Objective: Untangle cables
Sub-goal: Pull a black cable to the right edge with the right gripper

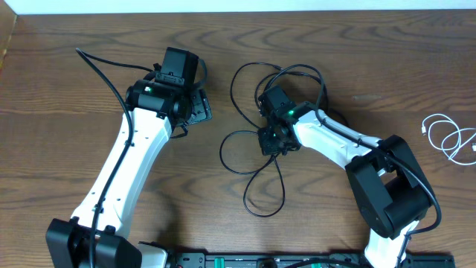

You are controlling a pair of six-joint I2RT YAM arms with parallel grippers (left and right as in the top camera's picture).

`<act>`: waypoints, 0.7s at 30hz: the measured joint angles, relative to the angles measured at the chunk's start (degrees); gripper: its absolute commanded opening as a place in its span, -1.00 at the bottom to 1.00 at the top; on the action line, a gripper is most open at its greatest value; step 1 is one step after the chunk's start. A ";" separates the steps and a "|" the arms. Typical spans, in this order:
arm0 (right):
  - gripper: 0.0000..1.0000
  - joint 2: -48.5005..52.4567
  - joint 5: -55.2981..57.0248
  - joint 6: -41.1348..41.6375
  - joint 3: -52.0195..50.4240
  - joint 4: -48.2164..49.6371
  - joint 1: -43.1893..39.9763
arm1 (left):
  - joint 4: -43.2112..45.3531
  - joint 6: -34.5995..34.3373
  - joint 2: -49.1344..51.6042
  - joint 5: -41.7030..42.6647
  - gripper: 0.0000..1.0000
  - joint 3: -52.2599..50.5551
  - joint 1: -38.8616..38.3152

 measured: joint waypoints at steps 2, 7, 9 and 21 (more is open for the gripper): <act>-0.98 -0.44 -0.02 -0.07 0.02 -0.76 -0.46 | 0.00 0.00 0.00 0.00 0.60 0.00 0.00; -0.98 -7.26 -0.26 -1.38 1.62 -1.38 -4.26 | -0.02 0.00 0.00 0.00 0.60 0.00 0.00; -0.98 -11.82 -0.35 -1.66 3.26 -0.55 -6.43 | 0.00 0.00 0.00 0.00 0.60 0.00 0.00; -0.98 -33.57 10.08 -3.82 6.54 6.38 -27.26 | 0.00 0.00 0.00 0.00 0.60 0.00 0.00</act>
